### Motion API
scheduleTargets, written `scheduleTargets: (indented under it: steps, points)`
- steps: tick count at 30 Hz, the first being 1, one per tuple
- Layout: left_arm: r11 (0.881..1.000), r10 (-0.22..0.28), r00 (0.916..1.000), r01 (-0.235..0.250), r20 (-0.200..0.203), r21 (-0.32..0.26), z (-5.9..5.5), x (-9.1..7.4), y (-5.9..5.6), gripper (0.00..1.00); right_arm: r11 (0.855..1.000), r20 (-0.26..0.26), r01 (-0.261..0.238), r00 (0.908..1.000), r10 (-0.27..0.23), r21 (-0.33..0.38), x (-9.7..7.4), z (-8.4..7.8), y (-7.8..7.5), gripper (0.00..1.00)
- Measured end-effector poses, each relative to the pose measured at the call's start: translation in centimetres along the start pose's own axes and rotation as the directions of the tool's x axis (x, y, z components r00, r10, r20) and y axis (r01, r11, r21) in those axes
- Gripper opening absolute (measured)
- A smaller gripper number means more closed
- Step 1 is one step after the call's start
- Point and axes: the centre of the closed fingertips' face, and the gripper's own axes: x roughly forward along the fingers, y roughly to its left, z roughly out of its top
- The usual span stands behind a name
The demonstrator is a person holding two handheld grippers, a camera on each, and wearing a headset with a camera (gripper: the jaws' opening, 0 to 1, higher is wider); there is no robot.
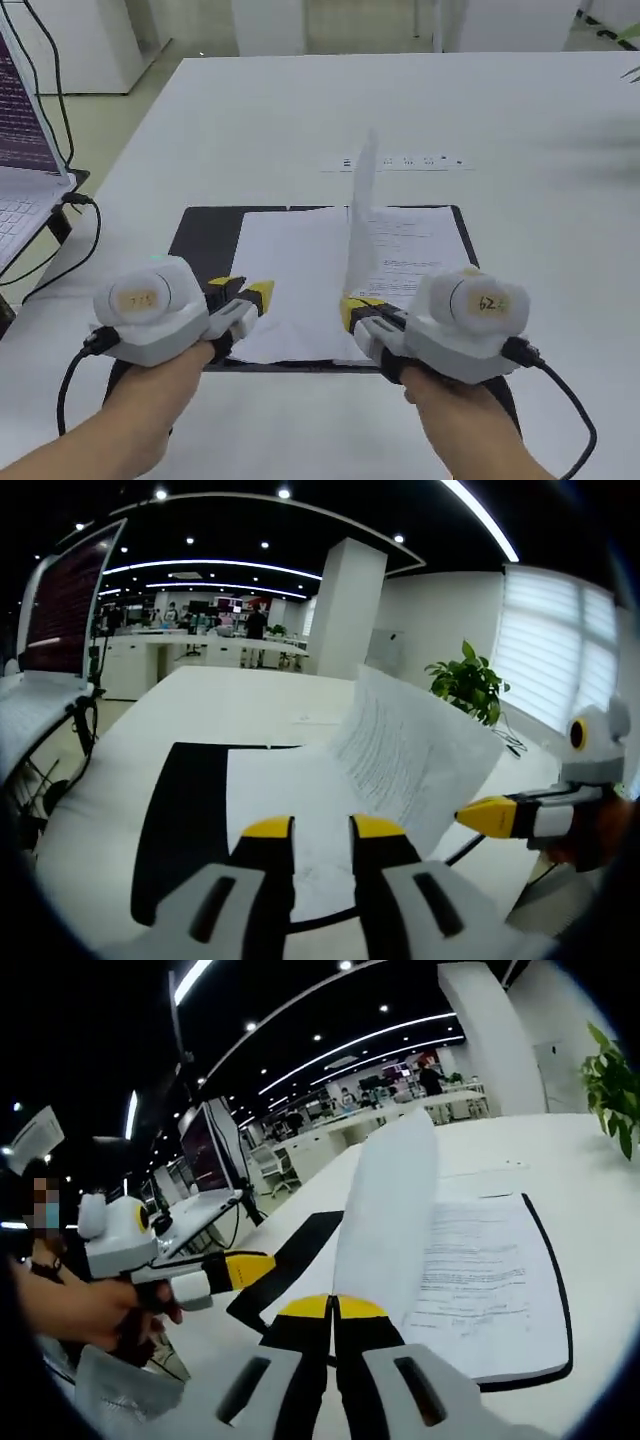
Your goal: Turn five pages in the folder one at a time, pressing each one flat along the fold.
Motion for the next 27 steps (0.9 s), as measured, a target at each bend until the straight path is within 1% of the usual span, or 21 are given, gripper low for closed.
scheduleTargets:
  steps: [3, 6, 9, 10, 12, 13, 17, 18, 19, 21, 22, 23, 25, 26, 27]
  points:
    - [1.000, 0.017, 0.9998, -0.017, 0.003, -0.008, -0.1, -0.8, 1.1, 0.20, 0.998, -0.034, -0.011, 0.9994, 0.009, -0.059, 0.8, -0.8, 0.7, 0.00]
    - [0.999, 0.032, 0.9995, -0.032, 0.007, -0.018, -0.3, -1.6, 1.8, 0.20, 0.993, -0.063, -0.021, 0.9979, 0.014, -0.113, 1.5, -1.6, 1.4, 0.00]
    - [0.999, 0.048, 0.9988, -0.048, 0.005, -0.025, -0.6, -2.1, 2.7, 0.20, 0.977, -0.103, -0.041, 0.9944, 0.020, -0.209, 2.3, -2.6, 2.1, 0.00]
    - [0.998, 0.055, 0.9985, -0.055, 0.006, -0.027, -0.6, -2.4, 3.0, 0.20, 0.964, -0.124, -0.045, 0.9922, 0.013, -0.261, 2.8, -3.1, 2.2, 0.00]
    - [0.997, 0.065, 0.9979, -0.065, 0.005, -0.032, -0.8, -2.7, 3.6, 0.20, 0.952, -0.151, -0.057, 0.9885, 0.011, -0.301, 3.4, -3.9, 2.6, 0.00]
    - [0.997, 0.069, 0.9976, -0.069, 0.006, -0.035, -0.9, -2.8, 3.8, 0.20, 0.948, -0.159, -0.057, 0.9873, 0.007, -0.312, 3.7, -4.2, 2.7, 0.00]
    - [0.996, 0.082, 0.9966, -0.082, -0.007, -0.039, -1.4, -3.2, 4.7, 0.19, 0.898, -0.203, -0.077, 0.9791, -0.014, -0.433, 5.0, -5.4, 2.9, 0.00]
    - [0.996, 0.083, 0.9965, -0.083, -0.007, -0.039, -1.5, -3.2, 4.8, 0.20, 0.890, -0.204, -0.081, 0.9788, -0.014, -0.448, 5.2, -5.6, 3.0, 0.00]
    - [0.995, 0.087, 0.9961, -0.087, -0.013, -0.040, -1.7, -3.2, 5.0, 0.20, 0.878, -0.220, -0.083, 0.9751, -0.026, -0.471, 5.5, -6.0, 2.9, 0.00]
    - [0.995, 0.090, 0.9958, -0.090, -0.018, -0.044, -2.0, -3.2, 5.2, 0.19, 0.852, -0.232, -0.097, 0.9724, -0.029, -0.515, 6.1, -6.5, 3.0, 0.00]
    - [0.995, 0.090, 0.9958, -0.091, -0.019, -0.045, -2.1, -3.2, 5.2, 0.20, 0.843, -0.238, -0.102, 0.9707, -0.032, -0.528, 6.3, -6.7, 3.0, 0.00]
    - [0.995, 0.092, 0.9954, -0.093, -0.025, -0.044, -2.3, -3.2, 5.3, 0.19, 0.839, -0.239, -0.100, 0.9704, -0.036, -0.535, 6.5, -6.9, 3.0, 0.00]
    - [0.994, 0.094, 0.9952, -0.095, -0.030, -0.049, -2.5, -3.1, 5.4, 0.19, 0.833, -0.257, -0.114, 0.9659, -0.035, -0.541, 7.0, -7.4, 3.2, 0.00]
    - [0.994, 0.093, 0.9952, -0.095, -0.032, -0.050, -2.5, -3.1, 5.4, 0.19, 0.814, -0.266, -0.121, 0.9632, -0.042, -0.568, 7.2, -7.7, 3.2, 0.00]
    - [0.994, 0.094, 0.9951, -0.095, -0.031, -0.051, -2.6, -3.1, 5.4, 0.19, 0.808, -0.272, -0.126, 0.9612, -0.043, -0.576, 7.3, -7.9, 3.3, 0.00]
